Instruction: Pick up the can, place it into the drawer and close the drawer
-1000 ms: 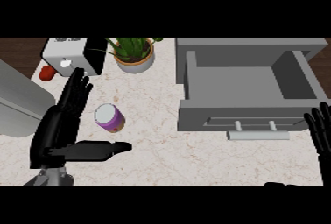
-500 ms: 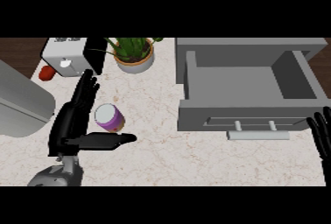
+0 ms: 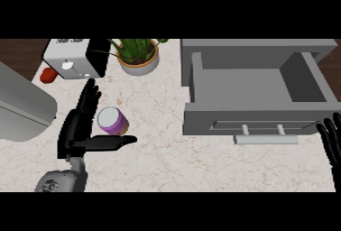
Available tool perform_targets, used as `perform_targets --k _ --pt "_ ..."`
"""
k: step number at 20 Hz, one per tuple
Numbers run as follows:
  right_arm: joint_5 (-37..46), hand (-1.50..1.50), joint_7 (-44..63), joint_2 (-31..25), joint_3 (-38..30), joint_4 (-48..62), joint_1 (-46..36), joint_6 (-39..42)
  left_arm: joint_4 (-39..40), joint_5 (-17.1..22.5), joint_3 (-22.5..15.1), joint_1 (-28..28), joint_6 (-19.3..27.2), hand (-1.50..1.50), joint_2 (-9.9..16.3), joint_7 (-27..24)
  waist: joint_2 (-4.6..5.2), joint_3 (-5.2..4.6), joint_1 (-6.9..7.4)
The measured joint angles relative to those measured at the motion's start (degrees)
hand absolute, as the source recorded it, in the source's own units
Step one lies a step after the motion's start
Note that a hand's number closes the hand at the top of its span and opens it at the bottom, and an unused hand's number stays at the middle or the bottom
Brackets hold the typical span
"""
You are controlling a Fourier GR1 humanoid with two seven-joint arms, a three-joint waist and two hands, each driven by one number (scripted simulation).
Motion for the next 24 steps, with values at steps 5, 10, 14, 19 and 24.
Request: perform_targets --k 5,10,14,19,24 --pt "-0.8 -1.5 -0.4 -0.4 -1.5 1.6 -1.4 0.7 5.7 0.8 2.0 -1.2 -0.3 -1.5 0.4 -4.2 0.01 0.0 0.0" --pt "-0.5 -1.5 -0.2 -0.4 -2.1 2.0 -1.8 1.3 9.1 0.6 2.8 1.2 -0.5 -1.5 0.9 -8.9 -0.01 -0.01 0.05" --pt "0.0 -1.5 1.0 -0.2 -2.0 2.3 -3.7 0.7 14.5 1.0 4.2 0.1 -1.2 -1.5 1.5 -13.1 0.01 -0.01 0.05" --pt "0.4 -1.5 1.5 0.7 -1.6 0.7 -2.6 1.0 19.2 2.0 5.6 -0.8 -2.5 -1.5 2.5 -16.4 -0.01 -0.02 0.01" --pt "1.2 -1.5 1.3 1.2 -0.5 -1.0 -1.4 0.6 22.2 2.4 6.1 0.4 -3.6 -1.5 3.1 -19.5 -0.01 -0.02 0.02"
